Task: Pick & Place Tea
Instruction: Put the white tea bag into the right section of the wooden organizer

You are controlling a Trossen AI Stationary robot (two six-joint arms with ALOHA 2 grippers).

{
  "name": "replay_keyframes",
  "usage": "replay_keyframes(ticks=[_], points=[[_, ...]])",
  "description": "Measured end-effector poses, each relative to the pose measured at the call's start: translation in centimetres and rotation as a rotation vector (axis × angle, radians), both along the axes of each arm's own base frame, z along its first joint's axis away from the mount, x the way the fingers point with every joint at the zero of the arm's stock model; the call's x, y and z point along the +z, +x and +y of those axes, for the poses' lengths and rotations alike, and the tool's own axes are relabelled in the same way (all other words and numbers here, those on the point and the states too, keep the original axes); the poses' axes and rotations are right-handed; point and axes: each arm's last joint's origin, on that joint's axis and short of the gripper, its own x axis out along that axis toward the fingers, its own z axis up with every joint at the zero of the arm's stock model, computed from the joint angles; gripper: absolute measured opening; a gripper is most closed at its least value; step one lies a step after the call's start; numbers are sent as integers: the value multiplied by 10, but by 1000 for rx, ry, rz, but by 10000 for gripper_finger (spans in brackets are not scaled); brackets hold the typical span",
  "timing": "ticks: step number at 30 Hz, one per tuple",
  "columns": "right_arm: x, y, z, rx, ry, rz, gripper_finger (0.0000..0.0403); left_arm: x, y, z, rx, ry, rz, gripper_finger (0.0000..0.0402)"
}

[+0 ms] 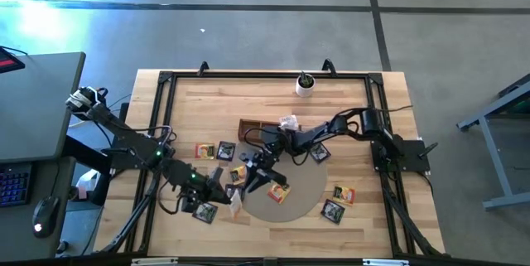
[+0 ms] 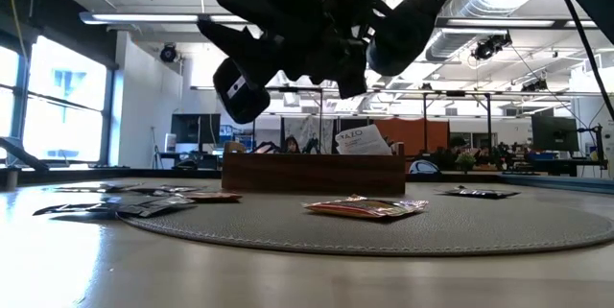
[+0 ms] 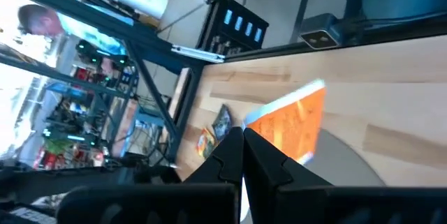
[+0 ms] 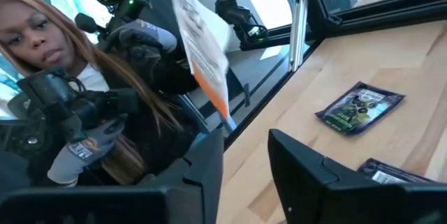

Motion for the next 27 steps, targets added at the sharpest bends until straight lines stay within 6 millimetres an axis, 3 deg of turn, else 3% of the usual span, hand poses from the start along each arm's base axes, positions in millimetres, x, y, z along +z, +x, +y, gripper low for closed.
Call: replay_keyframes(ticks=[11, 18, 27], points=[[1, 3, 1, -111, -7, -3, 177, 1, 1, 0, -6, 17, -22, 0], [12, 1, 18, -52, 12, -123, 186, 1, 1, 0, -5, 18, -21, 0], [16, 0, 24, -29, 41, -128, 186, 1, 1, 1, 32, 42, -32, 0]])
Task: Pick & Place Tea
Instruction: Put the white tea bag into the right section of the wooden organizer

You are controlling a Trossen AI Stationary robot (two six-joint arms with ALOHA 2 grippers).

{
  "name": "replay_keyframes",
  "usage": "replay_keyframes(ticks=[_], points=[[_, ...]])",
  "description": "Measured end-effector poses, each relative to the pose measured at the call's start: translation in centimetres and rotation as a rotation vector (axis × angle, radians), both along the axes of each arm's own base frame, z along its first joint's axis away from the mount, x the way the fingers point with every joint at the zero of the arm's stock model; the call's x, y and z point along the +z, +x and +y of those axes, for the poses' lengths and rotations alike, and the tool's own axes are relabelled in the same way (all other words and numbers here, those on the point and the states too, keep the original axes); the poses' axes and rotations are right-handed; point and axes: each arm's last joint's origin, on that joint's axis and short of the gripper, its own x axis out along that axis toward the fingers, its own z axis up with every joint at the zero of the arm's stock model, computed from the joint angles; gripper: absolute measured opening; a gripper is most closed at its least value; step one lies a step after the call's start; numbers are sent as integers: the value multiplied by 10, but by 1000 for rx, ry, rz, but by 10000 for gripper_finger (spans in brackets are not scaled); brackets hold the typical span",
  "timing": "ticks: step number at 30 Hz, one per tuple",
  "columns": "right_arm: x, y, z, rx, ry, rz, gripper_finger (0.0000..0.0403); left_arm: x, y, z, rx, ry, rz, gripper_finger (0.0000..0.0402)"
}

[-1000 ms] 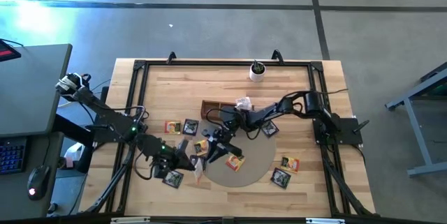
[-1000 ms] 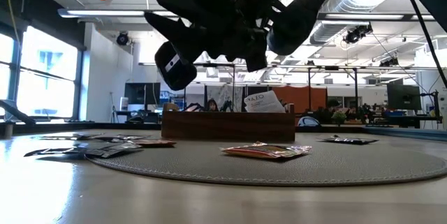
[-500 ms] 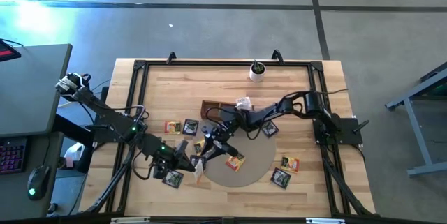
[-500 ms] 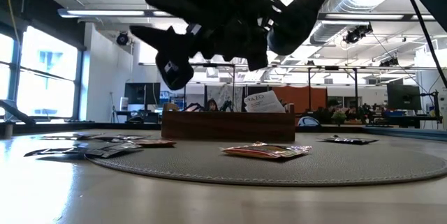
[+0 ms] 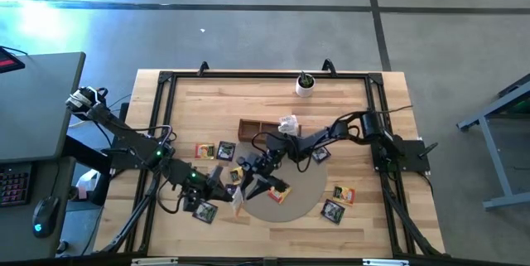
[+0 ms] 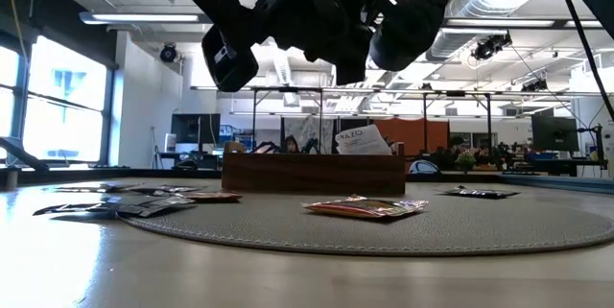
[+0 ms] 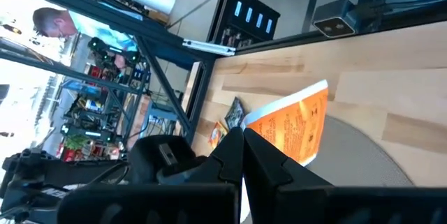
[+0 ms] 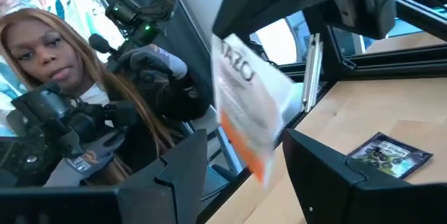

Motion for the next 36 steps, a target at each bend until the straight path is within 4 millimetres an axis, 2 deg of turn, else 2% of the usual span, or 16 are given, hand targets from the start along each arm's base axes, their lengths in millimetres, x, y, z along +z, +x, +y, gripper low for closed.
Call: replay_keyframes(ticks=[10, 15, 28, 31, 36], points=[[0, 0, 0, -1, 0, 5, 184, -1, 1, 4, 129, 37, -14, 0], [0, 0, -1, -11, 23, 36, 170, -4, 0, 4, 128, 57, 13, 0], [0, -1, -1, 42, 25, 46, 56, -8, -1, 5, 142, 87, 47, 0], [0, -1, -2, 35, 23, 41, 35, -5, 0, 5, 150, 40, 35, 0], [0, 0, -8, 30, 37, 59, 11, 3, 2, 4, 216, -141, 11, 0]])
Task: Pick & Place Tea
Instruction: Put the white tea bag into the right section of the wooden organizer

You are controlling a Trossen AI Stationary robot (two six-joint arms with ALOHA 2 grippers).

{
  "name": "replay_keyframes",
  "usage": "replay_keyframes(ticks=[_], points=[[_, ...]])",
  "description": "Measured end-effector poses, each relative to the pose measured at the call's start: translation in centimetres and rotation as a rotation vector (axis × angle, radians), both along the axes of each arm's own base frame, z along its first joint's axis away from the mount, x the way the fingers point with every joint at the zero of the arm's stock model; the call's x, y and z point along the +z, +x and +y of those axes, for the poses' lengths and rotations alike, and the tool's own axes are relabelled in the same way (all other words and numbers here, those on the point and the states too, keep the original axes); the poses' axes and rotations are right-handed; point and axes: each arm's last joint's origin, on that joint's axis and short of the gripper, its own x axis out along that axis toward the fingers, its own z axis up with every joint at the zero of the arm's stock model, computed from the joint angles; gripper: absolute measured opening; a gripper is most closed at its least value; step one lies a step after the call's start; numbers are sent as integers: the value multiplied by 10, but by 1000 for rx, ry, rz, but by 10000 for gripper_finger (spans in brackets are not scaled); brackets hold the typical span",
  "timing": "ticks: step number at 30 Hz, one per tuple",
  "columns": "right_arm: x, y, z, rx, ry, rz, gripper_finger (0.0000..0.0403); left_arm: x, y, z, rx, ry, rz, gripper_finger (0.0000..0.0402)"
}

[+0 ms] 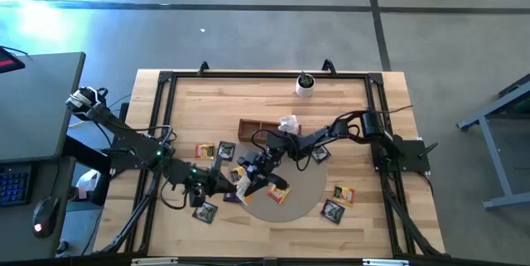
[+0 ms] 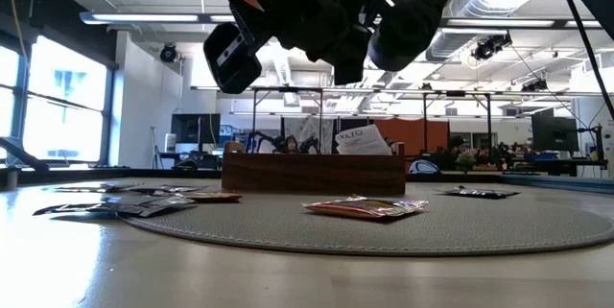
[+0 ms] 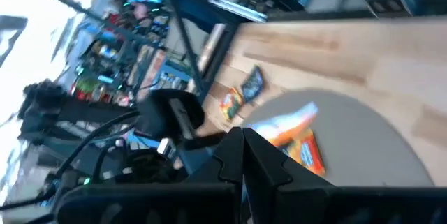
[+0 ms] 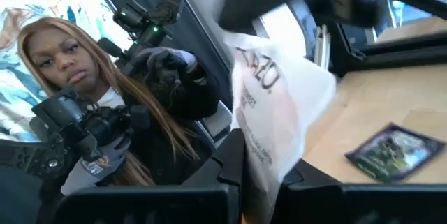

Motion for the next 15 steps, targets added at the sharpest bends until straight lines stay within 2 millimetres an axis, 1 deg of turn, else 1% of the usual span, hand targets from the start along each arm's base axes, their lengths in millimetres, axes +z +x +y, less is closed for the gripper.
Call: replay_keyframes(ticks=[3, 6, 11, 15], points=[[-1, 0, -2, 1, 2, 10, 8, 2, 0, 0, 23, -35, -10, 0], [0, 0, -2, 5, 2, 7, 17, 3, 1, 0, 22, -43, -20, 7], [-1, 0, -2, 11, 8, 17, 26, 4, 1, 0, 41, -73, -29, 45], [0, 0, -6, 0, 45, 72, 12, 5, 1, 3, 126, -67, -40, 75]])
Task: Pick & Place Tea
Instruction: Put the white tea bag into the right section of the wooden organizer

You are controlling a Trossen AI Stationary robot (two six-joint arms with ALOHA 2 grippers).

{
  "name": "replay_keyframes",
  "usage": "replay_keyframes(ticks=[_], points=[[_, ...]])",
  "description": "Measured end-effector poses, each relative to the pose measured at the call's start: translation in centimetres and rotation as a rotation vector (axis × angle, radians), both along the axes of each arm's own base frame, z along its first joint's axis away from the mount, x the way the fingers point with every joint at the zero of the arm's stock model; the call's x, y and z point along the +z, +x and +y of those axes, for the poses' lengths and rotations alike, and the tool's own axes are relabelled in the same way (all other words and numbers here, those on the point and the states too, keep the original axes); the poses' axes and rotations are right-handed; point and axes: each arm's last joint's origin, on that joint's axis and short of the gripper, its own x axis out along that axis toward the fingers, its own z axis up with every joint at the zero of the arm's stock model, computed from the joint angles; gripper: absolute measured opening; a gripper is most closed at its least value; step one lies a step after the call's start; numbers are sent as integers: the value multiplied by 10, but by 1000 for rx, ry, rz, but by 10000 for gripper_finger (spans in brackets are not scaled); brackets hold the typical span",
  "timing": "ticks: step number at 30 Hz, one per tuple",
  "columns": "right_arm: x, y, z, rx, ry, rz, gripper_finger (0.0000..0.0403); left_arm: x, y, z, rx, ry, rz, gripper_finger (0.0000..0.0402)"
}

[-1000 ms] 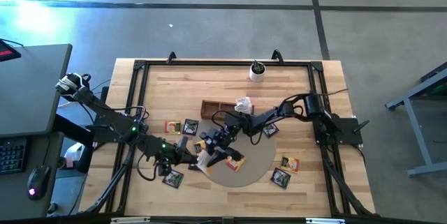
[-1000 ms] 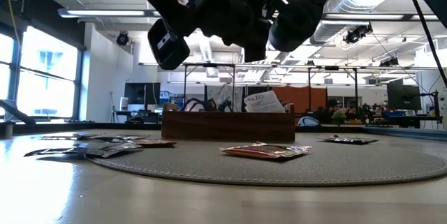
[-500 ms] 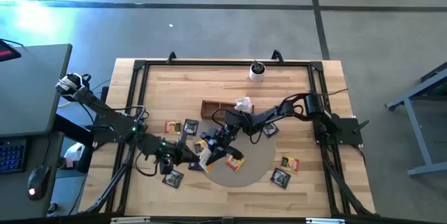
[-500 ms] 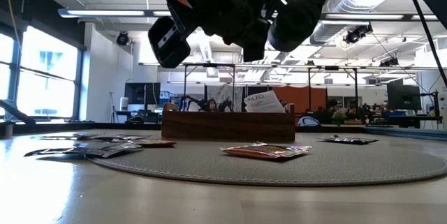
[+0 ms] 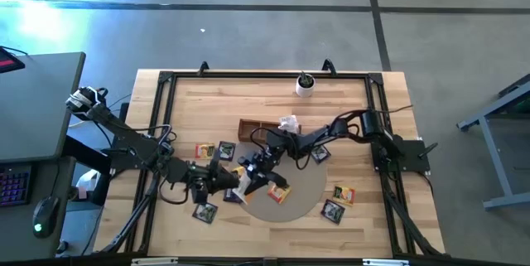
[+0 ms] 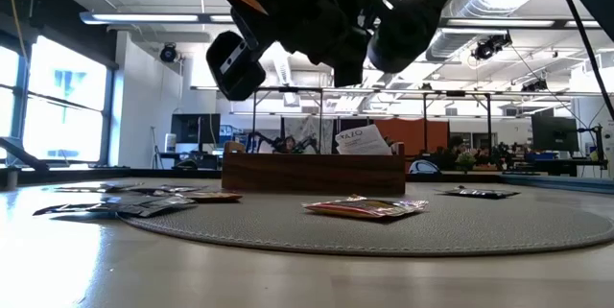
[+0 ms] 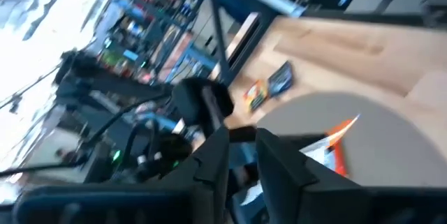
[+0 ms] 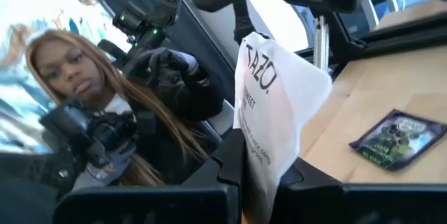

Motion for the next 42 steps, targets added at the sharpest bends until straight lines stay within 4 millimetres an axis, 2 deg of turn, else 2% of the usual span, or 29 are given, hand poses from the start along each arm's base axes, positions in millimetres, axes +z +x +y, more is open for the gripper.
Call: replay_keyframes(ticks=[6, 16, 19, 23, 26, 29, 32, 35, 38, 42], points=[[0, 1, -28, -33, 52, 75, 11, 0, 0, 2, 90, -7, -8, 85], [2, -2, -89, -161, 65, 85, 7, 0, 0, 3, 101, -32, 0, 85], [15, -7, -102, -184, 61, 70, 5, 0, 0, 3, 103, -31, 0, 85], [47, -17, -113, -217, -11, -19, 5, 0, 0, 3, 103, -31, 0, 85], [72, -27, -112, -281, -117, -59, 6, 0, 0, 3, 103, -31, 0, 85], [90, -43, -104, -403, -323, -38, 4, 0, 0, 3, 103, -32, 0, 85], [102, -64, -91, -576, -598, 99, 5, 0, 0, 3, 103, -32, 0, 85], [108, -86, -80, -730, -790, 295, 8, 0, 0, 3, 103, -32, 0, 85], [112, -99, -68, -836, -842, 431, 6, 0, 0, 3, 103, -32, 0, 85], [110, -103, -55, -924, -826, 522, 4, 0, 0, 3, 103, -35, 0, 85]])
